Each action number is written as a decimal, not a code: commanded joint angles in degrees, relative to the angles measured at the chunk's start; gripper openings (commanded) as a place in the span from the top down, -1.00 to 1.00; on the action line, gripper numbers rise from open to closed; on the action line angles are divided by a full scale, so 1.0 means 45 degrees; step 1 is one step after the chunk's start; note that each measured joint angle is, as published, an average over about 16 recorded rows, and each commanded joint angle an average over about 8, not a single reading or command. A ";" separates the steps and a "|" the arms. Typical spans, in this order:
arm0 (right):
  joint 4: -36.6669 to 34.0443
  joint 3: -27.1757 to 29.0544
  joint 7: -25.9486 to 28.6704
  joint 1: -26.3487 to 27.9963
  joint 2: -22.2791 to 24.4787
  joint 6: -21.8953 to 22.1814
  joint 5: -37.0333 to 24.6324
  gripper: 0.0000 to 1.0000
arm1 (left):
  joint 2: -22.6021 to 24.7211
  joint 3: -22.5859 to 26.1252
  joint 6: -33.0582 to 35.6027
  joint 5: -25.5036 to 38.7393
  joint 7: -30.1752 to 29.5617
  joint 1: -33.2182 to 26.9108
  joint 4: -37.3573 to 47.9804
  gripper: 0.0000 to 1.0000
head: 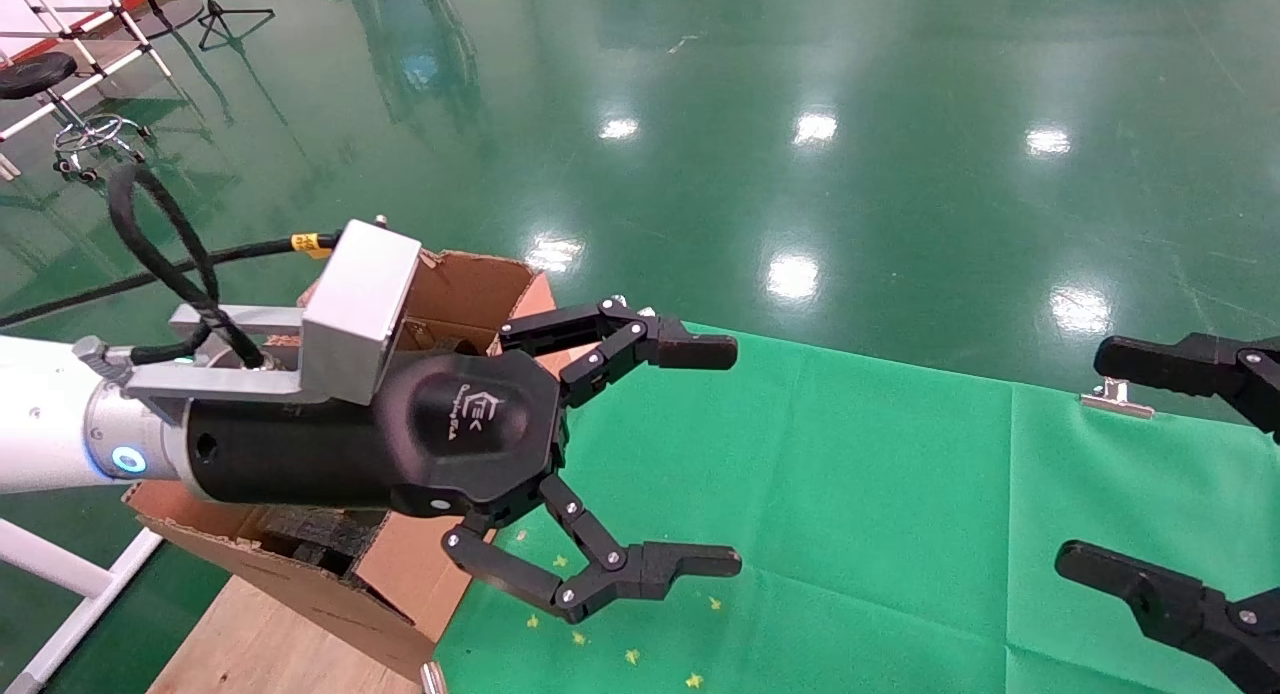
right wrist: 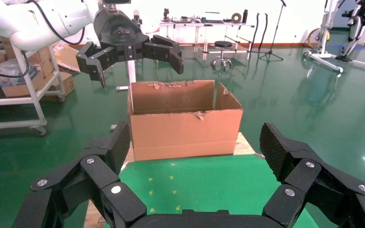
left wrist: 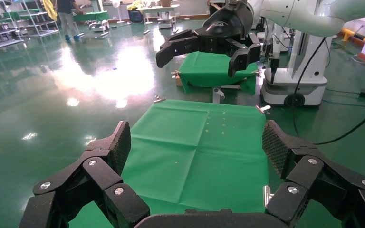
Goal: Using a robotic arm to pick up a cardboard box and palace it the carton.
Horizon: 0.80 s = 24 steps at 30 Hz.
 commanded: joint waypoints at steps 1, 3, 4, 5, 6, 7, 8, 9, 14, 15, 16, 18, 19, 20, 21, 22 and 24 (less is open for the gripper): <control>0.0000 0.0000 0.0000 0.0000 0.0000 0.0000 0.0000 -1.00 | 0.0000 0.0000 0.0000 0.0002 0.0000 -0.0002 0.0002 -1.00; 0.0000 0.0000 0.0000 0.0000 0.0000 0.0000 0.0000 -1.00 | 0.0000 0.0000 0.0000 0.0003 0.0000 -0.0003 0.0003 -1.00; 0.0000 0.0000 0.0000 0.0000 0.0000 0.0000 0.0000 -1.00 | 0.0000 0.0000 0.0000 0.0004 0.0000 -0.0004 0.0003 -1.00; 0.0000 0.0000 0.0000 0.0000 0.0000 0.0000 0.0000 -1.00 | 0.0000 0.0000 0.0000 0.0005 0.0000 -0.0005 0.0003 -1.00; 0.0000 0.0000 0.0000 0.0000 0.0000 0.0000 0.0000 -1.00 | 0.0000 0.0000 0.0000 0.0005 0.0000 -0.0005 0.0003 -1.00; 0.0000 0.0000 0.0000 0.0000 0.0000 0.0000 0.0000 -1.00 | 0.0000 0.0000 0.0000 0.0006 0.0000 -0.0006 0.0003 -1.00; 0.0000 0.0000 0.0000 0.0000 0.0000 0.0000 0.0000 -1.00 | 0.0000 0.0001 0.0000 0.0007 0.0000 -0.0006 0.0003 -1.00; 0.0000 0.0000 0.0000 0.0000 0.0000 0.0000 0.0000 -1.00 | 0.0000 0.0001 0.0000 0.0007 0.0000 -0.0006 0.0003 -1.00; 0.0000 0.0000 0.0000 0.0000 0.0000 0.0000 0.0000 -1.00 | 0.0000 0.0001 0.0000 0.0010 0.0000 -0.0006 0.0003 -1.00; 0.0000 0.0000 0.0000 0.0000 0.0000 0.0000 0.0000 -1.00 | 0.0000 0.0001 0.0000 0.0010 0.0000 -0.0006 0.0003 -1.00; 0.0000 0.0000 0.0000 0.0000 0.0000 0.0000 0.0000 -1.00 | 0.0000 0.0001 0.0000 0.0010 0.0000 -0.0006 0.0003 -1.00; 0.0000 0.0000 0.0000 0.0000 0.0000 0.0000 0.0000 -1.00 | 0.0000 0.0001 0.0000 0.0010 0.0000 -0.0006 0.0003 -1.00; 0.0000 0.0000 0.0000 0.0000 0.0000 0.0000 0.0000 -1.00 | 0.0000 0.0001 0.0000 0.0010 0.0000 -0.0006 0.0003 -1.00; 0.0000 0.0000 0.0000 0.0000 0.0000 0.0000 0.0000 -1.00 | 0.0000 0.0001 0.0000 0.0010 0.0000 -0.0006 0.0003 -1.00; 0.0000 0.0000 0.0000 0.0000 0.0000 0.0000 0.0000 -1.00 | 0.0000 0.0001 0.0000 0.0010 0.0000 -0.0006 0.0003 -1.00; 0.0000 0.0000 0.0000 0.0000 0.0000 0.0000 0.0000 -1.00 | 0.0000 0.0001 0.0000 0.0010 0.0000 -0.0006 0.0003 -1.00; 0.0000 0.0000 0.0000 0.0000 0.0000 0.0000 0.0000 -1.00 | 0.0000 0.0001 0.0000 0.0010 0.0000 -0.0006 0.0003 -1.00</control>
